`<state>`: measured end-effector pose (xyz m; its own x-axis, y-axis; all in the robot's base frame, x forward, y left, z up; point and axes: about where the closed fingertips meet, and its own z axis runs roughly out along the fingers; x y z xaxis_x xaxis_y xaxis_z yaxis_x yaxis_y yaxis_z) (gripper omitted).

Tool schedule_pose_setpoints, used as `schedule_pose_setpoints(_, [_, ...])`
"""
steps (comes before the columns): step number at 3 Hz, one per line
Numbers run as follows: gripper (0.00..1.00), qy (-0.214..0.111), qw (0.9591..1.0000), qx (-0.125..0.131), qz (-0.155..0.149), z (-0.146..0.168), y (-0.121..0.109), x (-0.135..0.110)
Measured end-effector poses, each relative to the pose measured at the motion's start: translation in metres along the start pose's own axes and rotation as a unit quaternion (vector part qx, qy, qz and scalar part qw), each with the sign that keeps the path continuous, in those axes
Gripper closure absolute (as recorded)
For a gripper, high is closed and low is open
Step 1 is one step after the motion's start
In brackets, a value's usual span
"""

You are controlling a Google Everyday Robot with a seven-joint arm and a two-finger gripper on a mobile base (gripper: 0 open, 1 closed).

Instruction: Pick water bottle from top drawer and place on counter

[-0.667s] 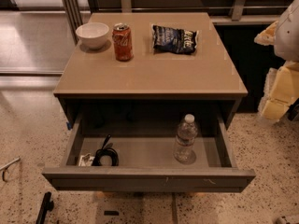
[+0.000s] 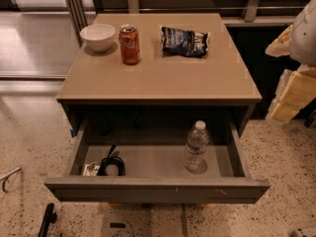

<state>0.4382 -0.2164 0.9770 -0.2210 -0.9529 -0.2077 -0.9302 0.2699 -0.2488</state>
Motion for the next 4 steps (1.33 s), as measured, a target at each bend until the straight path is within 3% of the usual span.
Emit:
schedule_pose_setpoints(1, [0.42, -0.022, 0.9996, 0.006, 0.014, 0.011, -0.005, 0.001])
schedule_pose_setpoints(2, [0.65, -0.065, 0.9972, 0.001, 0.038, 0.046, -0.009, 0.003])
schedule_pose_setpoints(3, [0.89, -0.12, 0.9901, -0.019, 0.07, 0.096, -0.012, 0.003])
schedule_pose_setpoints(4, [1.0, -0.159, 0.9781, -0.072, 0.113, 0.162, 0.005, 0.007])
